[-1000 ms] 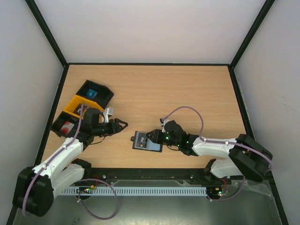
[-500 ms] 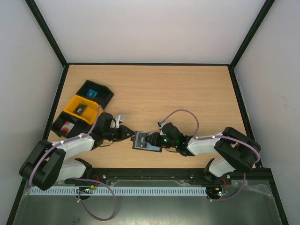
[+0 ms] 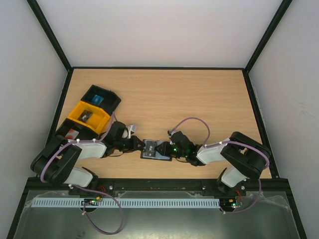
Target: Take the credit cards out of the card holder
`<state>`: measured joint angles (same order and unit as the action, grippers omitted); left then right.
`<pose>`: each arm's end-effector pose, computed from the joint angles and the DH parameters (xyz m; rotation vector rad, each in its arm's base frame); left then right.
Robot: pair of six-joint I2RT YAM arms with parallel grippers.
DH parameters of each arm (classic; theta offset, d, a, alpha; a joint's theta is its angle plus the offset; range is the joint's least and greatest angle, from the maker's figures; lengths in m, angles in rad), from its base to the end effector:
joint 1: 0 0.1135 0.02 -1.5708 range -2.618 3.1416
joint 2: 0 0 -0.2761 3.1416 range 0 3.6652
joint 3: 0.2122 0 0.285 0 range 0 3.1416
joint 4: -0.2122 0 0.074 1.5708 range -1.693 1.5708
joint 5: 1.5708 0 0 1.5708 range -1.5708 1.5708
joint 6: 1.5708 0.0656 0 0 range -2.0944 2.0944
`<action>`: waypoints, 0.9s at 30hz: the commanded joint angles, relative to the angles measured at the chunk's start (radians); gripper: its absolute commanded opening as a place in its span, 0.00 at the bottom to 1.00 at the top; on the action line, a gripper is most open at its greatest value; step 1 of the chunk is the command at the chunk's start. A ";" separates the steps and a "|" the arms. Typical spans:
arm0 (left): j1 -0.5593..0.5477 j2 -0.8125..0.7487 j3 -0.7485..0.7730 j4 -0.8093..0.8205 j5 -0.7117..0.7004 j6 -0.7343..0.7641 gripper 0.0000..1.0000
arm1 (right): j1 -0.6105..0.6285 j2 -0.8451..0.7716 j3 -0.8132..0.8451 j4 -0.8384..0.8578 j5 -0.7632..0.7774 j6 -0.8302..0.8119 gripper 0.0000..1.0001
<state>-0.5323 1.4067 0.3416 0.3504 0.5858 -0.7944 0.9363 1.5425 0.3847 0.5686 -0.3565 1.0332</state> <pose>0.2052 -0.1630 0.0869 0.0144 2.5240 -1.2967 0.1544 0.2484 0.0831 -0.1206 2.5361 1.3771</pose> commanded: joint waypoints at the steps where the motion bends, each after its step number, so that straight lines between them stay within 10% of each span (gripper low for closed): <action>1: -0.013 0.024 -0.016 0.032 -0.035 0.001 0.11 | 0.004 0.022 -0.002 0.050 0.021 -0.009 0.21; 27: -0.051 -0.026 -0.041 -0.021 -0.087 -0.015 0.06 | 0.003 0.048 -0.002 0.077 0.023 0.000 0.18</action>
<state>-0.5743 1.3952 0.3187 0.3527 0.5179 -0.8013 0.9363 1.5688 0.3836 0.6144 -0.3565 1.0340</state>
